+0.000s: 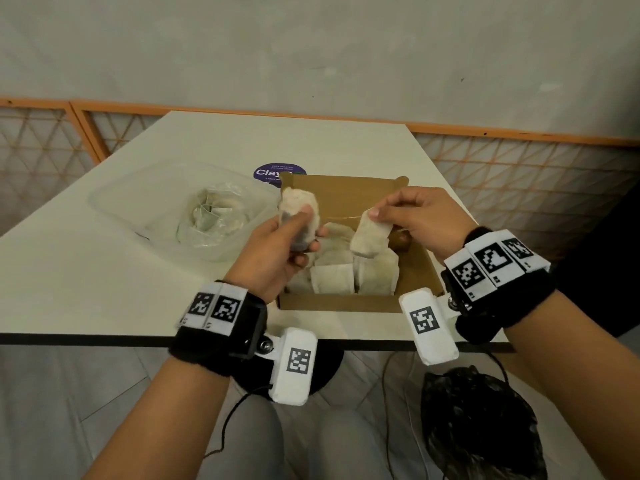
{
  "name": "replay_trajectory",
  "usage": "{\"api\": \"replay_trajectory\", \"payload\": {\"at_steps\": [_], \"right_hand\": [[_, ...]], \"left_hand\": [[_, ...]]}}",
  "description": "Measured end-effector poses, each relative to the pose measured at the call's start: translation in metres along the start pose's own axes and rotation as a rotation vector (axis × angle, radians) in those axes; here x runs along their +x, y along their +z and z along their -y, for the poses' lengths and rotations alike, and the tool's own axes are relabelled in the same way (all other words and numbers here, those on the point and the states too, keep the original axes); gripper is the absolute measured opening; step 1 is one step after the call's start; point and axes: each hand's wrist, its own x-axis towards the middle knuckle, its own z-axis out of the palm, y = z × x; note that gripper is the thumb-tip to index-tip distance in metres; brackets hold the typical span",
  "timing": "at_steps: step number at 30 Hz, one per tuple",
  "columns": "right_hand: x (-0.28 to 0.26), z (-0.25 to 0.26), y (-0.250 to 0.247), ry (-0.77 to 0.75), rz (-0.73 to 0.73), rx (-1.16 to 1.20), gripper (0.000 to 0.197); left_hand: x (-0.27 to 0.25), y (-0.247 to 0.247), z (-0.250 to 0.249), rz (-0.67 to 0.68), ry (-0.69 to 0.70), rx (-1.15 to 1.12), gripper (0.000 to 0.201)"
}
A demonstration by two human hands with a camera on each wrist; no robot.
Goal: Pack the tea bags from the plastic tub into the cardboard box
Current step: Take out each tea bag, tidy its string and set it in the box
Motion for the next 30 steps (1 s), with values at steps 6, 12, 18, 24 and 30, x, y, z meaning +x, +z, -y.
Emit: {"api": "replay_trajectory", "payload": {"at_steps": [6, 12, 18, 24, 30], "right_hand": [[-0.004, 0.003, 0.033, 0.034, 0.326, -0.245, 0.007], [0.008, 0.013, 0.070, 0.070, 0.562, -0.395, 0.013], [0.026, 0.000, 0.090, 0.046, 0.468, -0.572, 0.016], [0.018, 0.009, 0.090, -0.153, 0.095, -0.423, 0.007], [0.006, 0.015, 0.120, -0.106, 0.210, -0.345, 0.032]], "left_hand": [[-0.017, -0.036, 0.006, -0.091, 0.022, -0.123, 0.015], [-0.017, -0.048, 0.022, -0.185, 0.006, -0.158, 0.014], [-0.016, -0.051, 0.025, -0.146, 0.010, -0.154, 0.015], [-0.014, -0.057, 0.022, -0.094, -0.084, -0.306, 0.026], [-0.017, -0.052, 0.027, -0.092, 0.010, -0.159, 0.023]]}}
